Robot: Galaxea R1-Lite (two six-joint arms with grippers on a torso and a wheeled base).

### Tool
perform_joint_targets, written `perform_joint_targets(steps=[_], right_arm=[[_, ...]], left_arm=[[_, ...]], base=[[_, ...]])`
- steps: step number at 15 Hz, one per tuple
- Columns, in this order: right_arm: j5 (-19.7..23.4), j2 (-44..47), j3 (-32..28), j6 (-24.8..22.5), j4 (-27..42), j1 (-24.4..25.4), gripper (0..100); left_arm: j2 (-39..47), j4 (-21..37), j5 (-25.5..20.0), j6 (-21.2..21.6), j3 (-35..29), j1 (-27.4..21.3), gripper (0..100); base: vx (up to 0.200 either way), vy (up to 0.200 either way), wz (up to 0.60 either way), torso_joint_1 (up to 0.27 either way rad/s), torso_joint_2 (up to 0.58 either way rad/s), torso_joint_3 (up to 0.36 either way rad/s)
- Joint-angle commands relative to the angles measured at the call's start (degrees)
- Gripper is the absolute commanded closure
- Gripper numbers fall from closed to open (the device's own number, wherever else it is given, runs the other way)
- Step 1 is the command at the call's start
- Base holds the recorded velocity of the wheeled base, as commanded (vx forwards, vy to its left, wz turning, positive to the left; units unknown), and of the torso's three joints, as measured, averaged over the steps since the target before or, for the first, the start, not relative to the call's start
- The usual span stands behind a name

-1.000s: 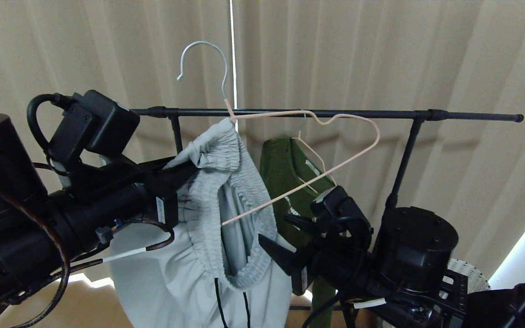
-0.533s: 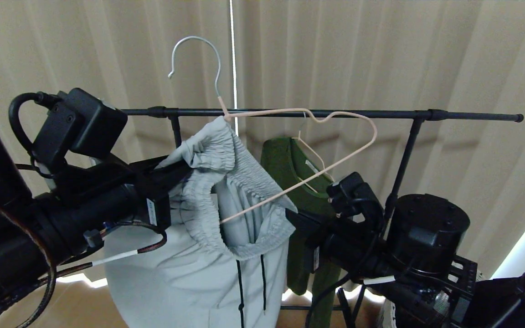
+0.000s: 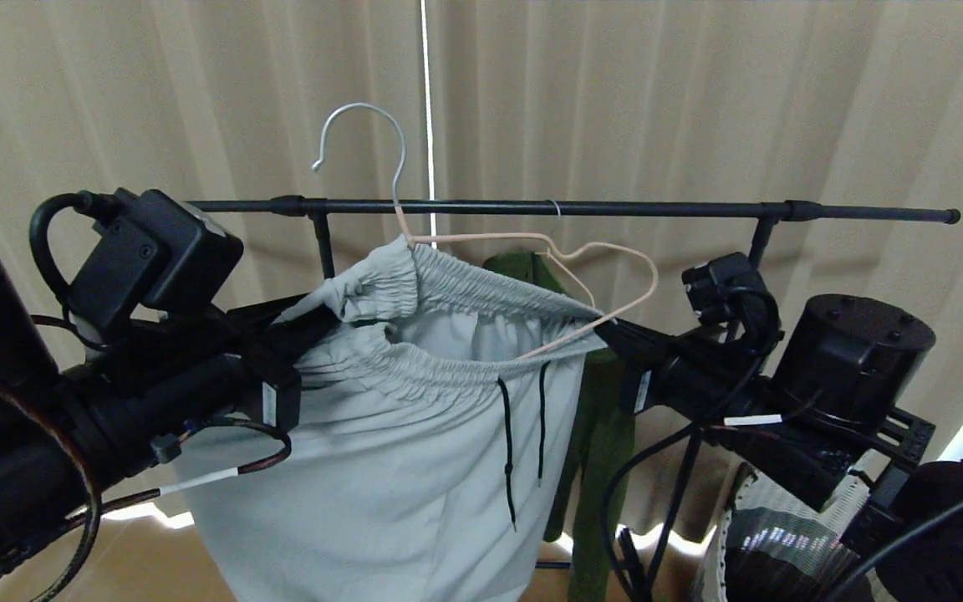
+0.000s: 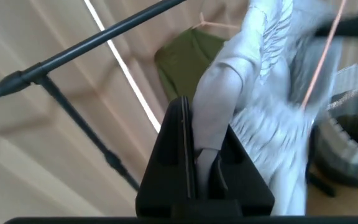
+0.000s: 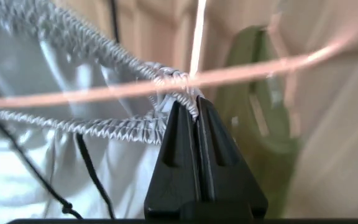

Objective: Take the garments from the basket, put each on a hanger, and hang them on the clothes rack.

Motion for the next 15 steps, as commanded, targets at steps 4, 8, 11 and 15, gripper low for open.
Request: perform_joint_targets(steps=[4, 8, 11, 15], right_arm=[[0.08, -0.31, -1.04, -0.01, -0.05, -3.65, 100], [0.34, -0.23, -1.39, -0.01, -0.05, -3.65, 100], [0.43, -0.31, -1.30, -0.01, 0.04, -3.65, 100], [0.43, -0.49, -0.69, -0.80, 0.48, -2.42, 100]], left_arm=[[0.15, -0.68, 0.08, 6.61, 2.47, 4.10, 100], [-0.11, -2.70, -0.01, 12.67, 5.72, 7.27, 100], [0.06, -4.11, -0.89, 14.96, 7.74, 8.06, 100], [0.24, -4.20, -2.56, 22.25, 10.73, 10.87, 100]], base=[[0.000, 0.000, 0.00, 0.000, 0.00, 0.000], [0.000, 0.000, 0.00, 0.000, 0.00, 0.000], [0.000, 0.000, 0.00, 0.000, 0.00, 0.000], [0.000, 0.000, 0.00, 0.000, 0.00, 0.000]])
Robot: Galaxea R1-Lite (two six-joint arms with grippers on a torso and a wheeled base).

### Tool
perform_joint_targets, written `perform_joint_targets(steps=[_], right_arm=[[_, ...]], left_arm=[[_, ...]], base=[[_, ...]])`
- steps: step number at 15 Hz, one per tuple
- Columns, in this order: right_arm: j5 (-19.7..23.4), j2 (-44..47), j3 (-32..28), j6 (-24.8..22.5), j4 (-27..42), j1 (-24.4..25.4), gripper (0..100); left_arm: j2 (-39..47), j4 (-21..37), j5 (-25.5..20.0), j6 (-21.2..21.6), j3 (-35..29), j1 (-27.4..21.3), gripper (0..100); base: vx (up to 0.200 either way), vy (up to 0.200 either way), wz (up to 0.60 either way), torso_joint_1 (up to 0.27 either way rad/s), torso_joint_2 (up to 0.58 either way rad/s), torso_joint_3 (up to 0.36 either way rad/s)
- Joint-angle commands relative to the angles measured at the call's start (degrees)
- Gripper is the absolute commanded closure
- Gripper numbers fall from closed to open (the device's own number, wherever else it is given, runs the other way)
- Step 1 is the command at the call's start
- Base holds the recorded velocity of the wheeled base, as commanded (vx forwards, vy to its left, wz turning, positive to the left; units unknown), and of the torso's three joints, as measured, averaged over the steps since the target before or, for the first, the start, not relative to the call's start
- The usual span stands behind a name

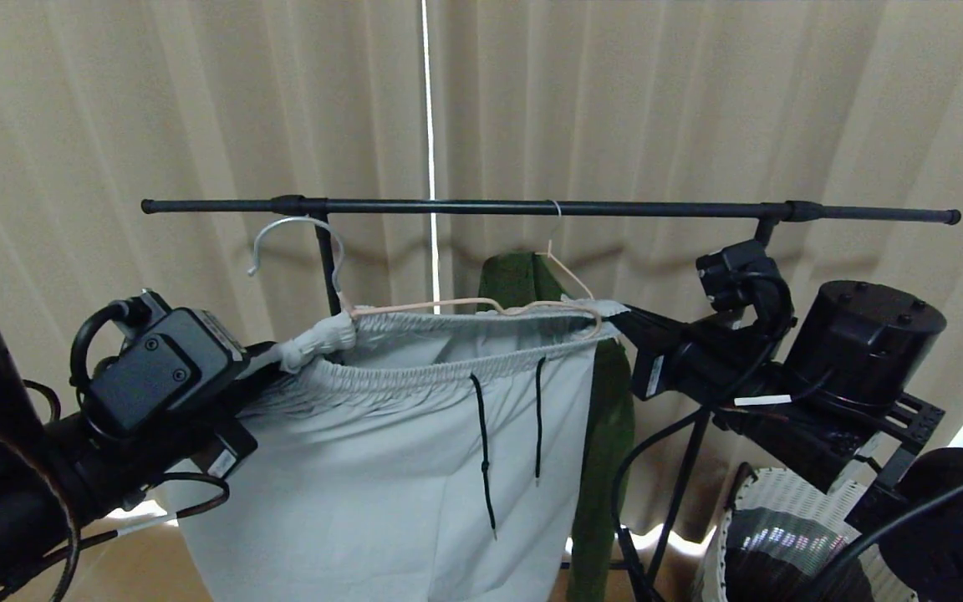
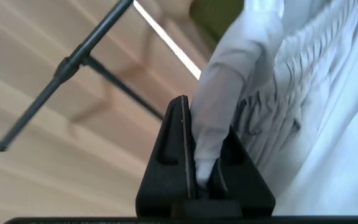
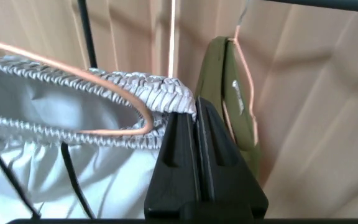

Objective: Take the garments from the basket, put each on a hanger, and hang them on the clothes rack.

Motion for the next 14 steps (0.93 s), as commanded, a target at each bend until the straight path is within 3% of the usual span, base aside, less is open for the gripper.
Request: perform_joint_targets(steps=[1, 5, 8, 10, 14], right_arm=[[-0.04, -0.07, 0.19, -0.38, 0.11, 1.12, 100], [-0.12, -1.74, -0.51, -5.13, 6.26, 4.02, 100], [-0.12, -4.47, -1.92, -7.24, 14.61, 5.78, 100], [-0.30, -5.88, -5.88, -7.59, 21.29, 6.48, 100], [-0.12, -6.23, -5.26, -7.41, 22.87, 10.79, 100]], left_arm=[[0.28, 0.06, -0.11, 1.04, 1.55, 0.69, 100], [0.80, 0.06, -0.11, 8.25, 3.22, 2.45, 100], [1.59, 0.23, -0.20, 10.18, 4.63, 2.89, 100], [2.39, 0.15, -0.11, 13.52, 5.60, 3.07, 100], [4.32, -0.20, 0.06, 12.38, 4.72, 3.07, 100]], base=[[0.000, 0.000, 0.00, 0.000, 0.00, 0.000], [0.000, 0.000, 0.00, 0.000, 0.00, 0.000], [0.000, 0.000, 0.00, 0.000, 0.00, 0.000], [0.000, 0.000, 0.00, 0.000, 0.00, 0.000], [0.000, 0.000, 0.00, 0.000, 0.00, 0.000]])
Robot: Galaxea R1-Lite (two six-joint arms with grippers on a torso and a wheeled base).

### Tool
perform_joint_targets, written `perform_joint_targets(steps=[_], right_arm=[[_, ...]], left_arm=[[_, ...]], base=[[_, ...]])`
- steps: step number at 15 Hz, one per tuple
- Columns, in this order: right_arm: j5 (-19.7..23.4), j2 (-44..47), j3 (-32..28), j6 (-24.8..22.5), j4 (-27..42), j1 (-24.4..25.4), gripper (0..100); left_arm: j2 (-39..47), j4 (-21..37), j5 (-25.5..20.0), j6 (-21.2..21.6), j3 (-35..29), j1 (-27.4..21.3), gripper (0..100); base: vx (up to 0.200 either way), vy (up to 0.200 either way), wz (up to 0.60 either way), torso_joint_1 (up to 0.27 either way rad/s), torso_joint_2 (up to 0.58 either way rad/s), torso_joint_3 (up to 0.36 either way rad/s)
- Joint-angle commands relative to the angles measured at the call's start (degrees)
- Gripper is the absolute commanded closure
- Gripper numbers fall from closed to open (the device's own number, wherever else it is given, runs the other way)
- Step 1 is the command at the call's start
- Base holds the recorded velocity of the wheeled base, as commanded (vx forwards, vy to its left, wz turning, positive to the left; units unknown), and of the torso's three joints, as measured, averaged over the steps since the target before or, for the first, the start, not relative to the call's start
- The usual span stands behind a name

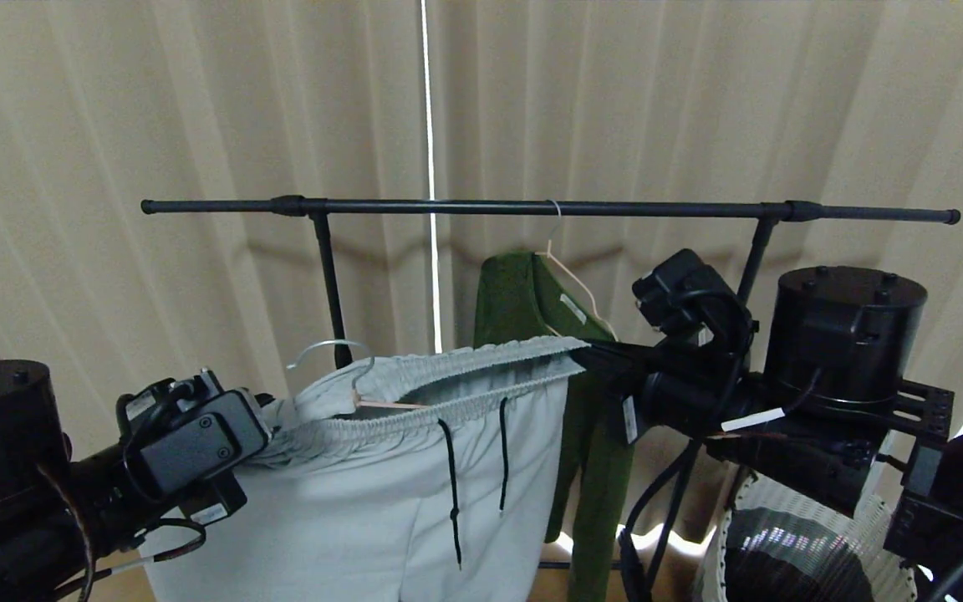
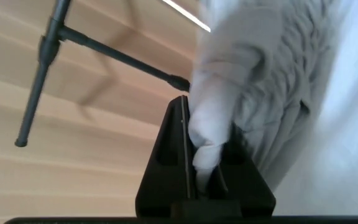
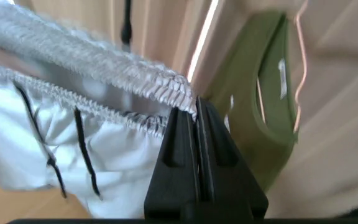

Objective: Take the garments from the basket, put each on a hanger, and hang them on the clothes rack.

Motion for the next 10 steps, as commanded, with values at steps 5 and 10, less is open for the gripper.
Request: perform_joint_targets(steps=[5, 10], right_arm=[[0.27, 0.02, 8.33, 0.25, -6.20, 8.07, 100], [0.44, 0.46, 7.80, -0.10, -6.55, 10.44, 0]], left_arm=[[2.43, -4.77, 1.95, -20.60, -2.57, -2.73, 100], [2.69, -5.12, 2.30, -28.69, -2.66, -4.22, 100]], base=[[0.000, 0.000, 0.00, 0.000, 0.00, 0.000], [0.000, 0.000, 0.00, 0.000, 0.00, 0.000]])
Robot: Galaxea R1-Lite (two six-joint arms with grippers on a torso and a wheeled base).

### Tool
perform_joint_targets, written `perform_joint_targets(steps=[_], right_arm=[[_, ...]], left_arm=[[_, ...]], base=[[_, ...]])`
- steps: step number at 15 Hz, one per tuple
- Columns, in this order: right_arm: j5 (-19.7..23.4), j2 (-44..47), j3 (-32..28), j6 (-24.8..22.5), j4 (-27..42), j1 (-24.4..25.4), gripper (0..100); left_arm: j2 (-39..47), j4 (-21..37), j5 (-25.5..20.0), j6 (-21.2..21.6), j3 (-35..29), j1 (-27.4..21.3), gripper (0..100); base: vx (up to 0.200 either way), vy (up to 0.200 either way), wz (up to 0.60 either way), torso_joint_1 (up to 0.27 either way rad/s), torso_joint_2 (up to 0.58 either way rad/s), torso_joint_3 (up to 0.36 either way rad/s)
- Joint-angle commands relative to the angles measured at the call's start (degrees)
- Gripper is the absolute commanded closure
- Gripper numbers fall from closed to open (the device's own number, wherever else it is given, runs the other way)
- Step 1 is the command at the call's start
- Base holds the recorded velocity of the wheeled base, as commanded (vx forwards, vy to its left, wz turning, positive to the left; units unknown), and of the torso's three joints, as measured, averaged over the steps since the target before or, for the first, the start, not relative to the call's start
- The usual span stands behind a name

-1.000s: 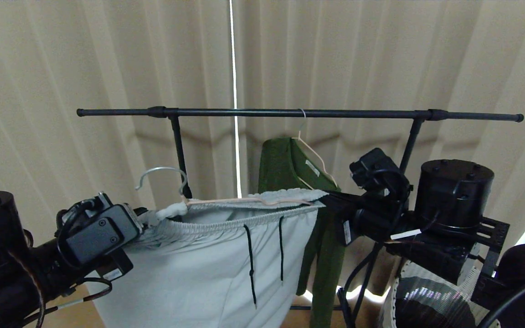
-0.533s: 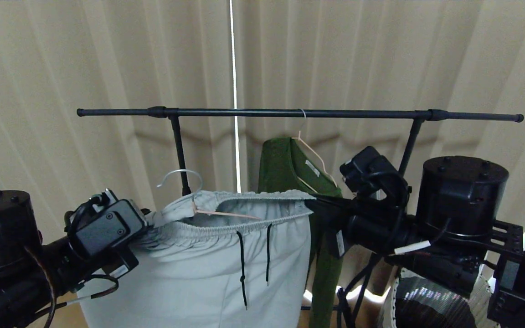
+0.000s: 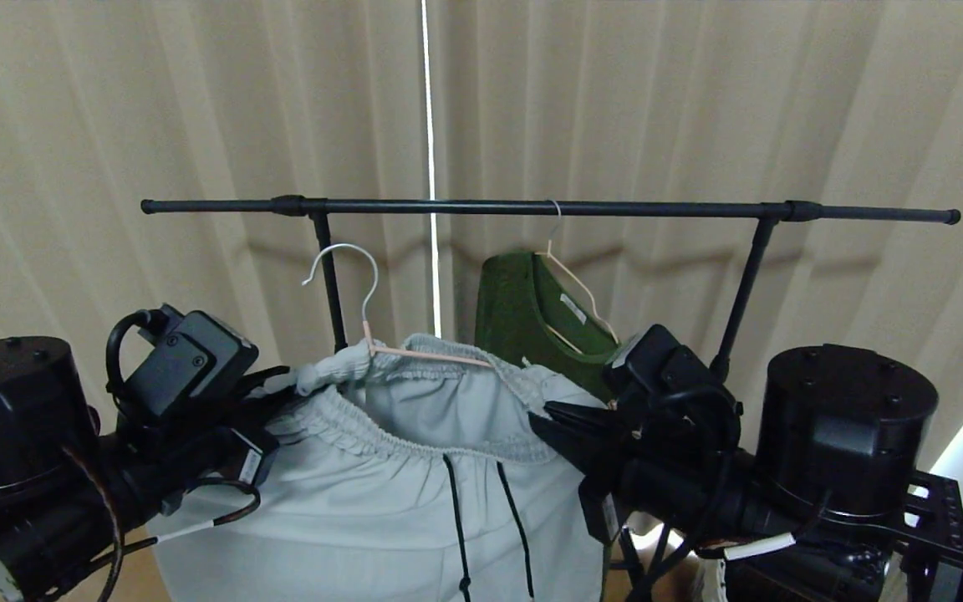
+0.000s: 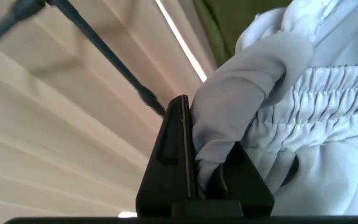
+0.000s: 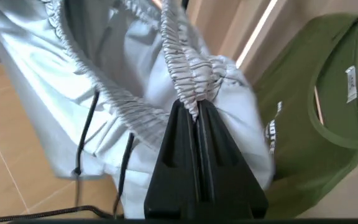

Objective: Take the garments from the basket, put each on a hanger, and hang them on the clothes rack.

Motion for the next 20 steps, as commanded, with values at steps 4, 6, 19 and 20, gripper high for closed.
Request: perform_joint_targets(steps=[4, 6, 19, 20], right_arm=[[-0.21, 0.11, -1.32, -1.91, -0.53, 1.29, 0], [-0.21, 0.03, -1.32, -4.55, -2.29, 1.20, 0], [-0.91, 6.71, -7.92, -21.34, -2.03, -2.49, 0], [-0.91, 7.23, -8.27, -21.34, -2.03, -2.49, 0]], left_arm=[[-0.05, -2.09, -0.20, -1.16, 0.40, -0.94, 100], [0.31, -2.26, -0.29, -1.07, 0.75, -1.03, 100], [-1.36, -4.72, -0.20, -0.54, 3.03, -9.91, 100], [-1.45, -4.81, -0.20, -0.63, 3.21, -9.91, 100]], base=[[0.000, 0.000, 0.00, 0.000, 0.00, 0.000], [0.000, 0.000, 0.00, 0.000, 0.00, 0.000], [0.000, 0.000, 0.00, 0.000, 0.00, 0.000], [0.000, 0.000, 0.00, 0.000, 0.00, 0.000]])
